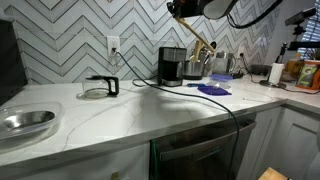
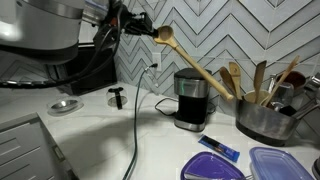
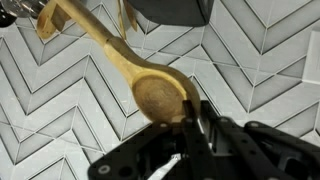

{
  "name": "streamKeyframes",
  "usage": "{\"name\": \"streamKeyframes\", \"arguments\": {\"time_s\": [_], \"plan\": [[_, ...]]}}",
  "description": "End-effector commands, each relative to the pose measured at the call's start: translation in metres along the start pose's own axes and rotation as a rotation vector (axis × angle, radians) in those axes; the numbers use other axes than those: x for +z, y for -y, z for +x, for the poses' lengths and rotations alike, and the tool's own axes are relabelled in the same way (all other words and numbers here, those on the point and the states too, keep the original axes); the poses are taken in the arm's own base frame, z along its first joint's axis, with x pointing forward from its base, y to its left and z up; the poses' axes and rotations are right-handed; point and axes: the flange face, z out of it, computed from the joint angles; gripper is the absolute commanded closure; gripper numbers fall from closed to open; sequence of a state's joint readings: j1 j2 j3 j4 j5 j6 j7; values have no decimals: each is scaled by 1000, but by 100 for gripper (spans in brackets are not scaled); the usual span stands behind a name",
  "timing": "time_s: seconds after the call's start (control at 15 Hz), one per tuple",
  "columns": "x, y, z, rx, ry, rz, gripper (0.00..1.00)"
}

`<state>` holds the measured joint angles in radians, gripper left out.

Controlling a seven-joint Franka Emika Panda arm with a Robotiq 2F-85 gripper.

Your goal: Put the wooden spoon inside the silver container

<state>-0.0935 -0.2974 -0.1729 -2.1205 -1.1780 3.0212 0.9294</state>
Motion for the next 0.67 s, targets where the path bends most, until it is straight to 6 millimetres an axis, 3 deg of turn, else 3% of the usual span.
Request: {"name": "streamKeyframes", "arguments": {"time_s": [0.0,0.33,0.6], "plan": [[16,-10,31,39,-112,45,97],[48,-35,61,126,-230,119,97],[83,-48,68,216,-296,166,97]]}}
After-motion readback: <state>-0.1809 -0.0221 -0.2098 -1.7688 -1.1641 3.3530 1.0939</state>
